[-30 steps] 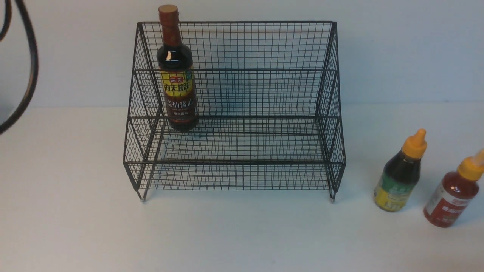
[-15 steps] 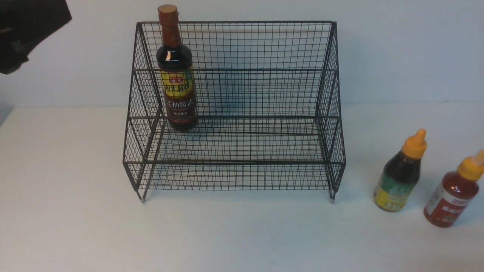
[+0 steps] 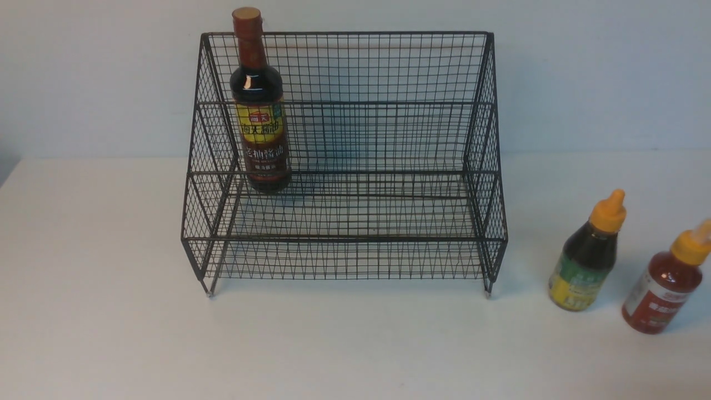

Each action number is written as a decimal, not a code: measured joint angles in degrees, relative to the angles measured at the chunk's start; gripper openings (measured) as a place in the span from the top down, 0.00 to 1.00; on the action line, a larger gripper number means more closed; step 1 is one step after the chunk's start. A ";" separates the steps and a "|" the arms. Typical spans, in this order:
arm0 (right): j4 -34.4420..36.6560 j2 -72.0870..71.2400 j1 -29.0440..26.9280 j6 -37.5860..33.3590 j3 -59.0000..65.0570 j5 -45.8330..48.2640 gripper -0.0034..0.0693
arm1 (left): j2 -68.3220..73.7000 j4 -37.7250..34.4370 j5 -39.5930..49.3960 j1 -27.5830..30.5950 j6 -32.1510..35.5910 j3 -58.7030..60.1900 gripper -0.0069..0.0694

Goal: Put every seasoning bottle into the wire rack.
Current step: Use the right arm to grab the condiment bottle closest to it

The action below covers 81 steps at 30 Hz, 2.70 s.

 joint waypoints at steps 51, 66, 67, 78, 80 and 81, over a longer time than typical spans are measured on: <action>0.00 0.00 0.00 0.00 0.00 0.00 0.97 | -16.58 -100.08 54.93 -8.37 144.03 54.36 0.92; -0.10 0.00 0.00 0.00 0.00 0.00 0.97 | -16.60 -99.87 55.08 -10.65 144.08 54.36 0.92; -0.10 0.00 0.00 0.00 0.00 0.00 0.97 | -16.60 -99.87 55.08 -10.48 144.08 54.36 0.92; -0.14 0.00 0.00 0.00 0.00 0.00 0.97 | -16.60 -99.87 55.08 -10.48 144.08 54.36 0.92; -0.14 0.00 0.00 0.00 0.00 0.00 0.97 | -16.60 -99.87 55.08 -10.48 144.08 54.36 0.92; -0.14 0.00 0.00 0.00 0.00 0.00 0.97 | -16.60 -99.87 55.08 -10.48 144.08 54.36 0.92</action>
